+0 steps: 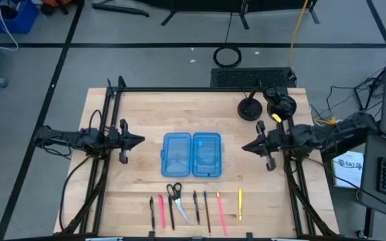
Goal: Pick & place school supplies into a supply box
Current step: Put the yellow pen into the blue supply box
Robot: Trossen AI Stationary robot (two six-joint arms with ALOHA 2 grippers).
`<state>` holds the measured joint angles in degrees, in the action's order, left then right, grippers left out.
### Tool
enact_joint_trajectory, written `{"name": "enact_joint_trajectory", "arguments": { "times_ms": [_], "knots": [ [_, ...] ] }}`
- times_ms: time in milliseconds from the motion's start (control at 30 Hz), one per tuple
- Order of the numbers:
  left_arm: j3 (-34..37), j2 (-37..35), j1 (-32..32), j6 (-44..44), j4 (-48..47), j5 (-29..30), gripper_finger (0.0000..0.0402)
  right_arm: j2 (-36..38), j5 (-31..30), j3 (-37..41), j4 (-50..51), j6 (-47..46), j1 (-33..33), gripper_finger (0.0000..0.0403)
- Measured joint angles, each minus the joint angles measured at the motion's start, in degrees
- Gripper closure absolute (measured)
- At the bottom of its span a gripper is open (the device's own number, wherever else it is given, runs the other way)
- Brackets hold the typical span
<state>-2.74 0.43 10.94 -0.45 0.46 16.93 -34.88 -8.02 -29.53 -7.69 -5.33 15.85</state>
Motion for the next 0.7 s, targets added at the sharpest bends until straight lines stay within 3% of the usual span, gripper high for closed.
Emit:
{"name": "enact_joint_trajectory", "arguments": {
  "times_ms": [200,300,533,700],
  "knots": [
    [0.0,0.0,0.0,8.4,4.5,4.3,0.0371,-21.6,-19.7,-26.6,16.4,2.3,9.5,0.0403],
    [0.0,0.0,0.0,9.8,4.3,4.3,0.0371,-31.2,-25.9,-40.9,30.7,-3.0,11.9,0.0403],
    [0.0,0.0,0.0,10.6,4.1,6.0,0.0371,-51.1,-27.8,-71.5,64.4,-36.6,15.1,0.0403],
    [0.0,0.0,0.0,10.7,4.0,6.7,0.0371,-58.2,-24.5,-77.7,80.3,-64.5,17.8,0.0403]
  ]
}}
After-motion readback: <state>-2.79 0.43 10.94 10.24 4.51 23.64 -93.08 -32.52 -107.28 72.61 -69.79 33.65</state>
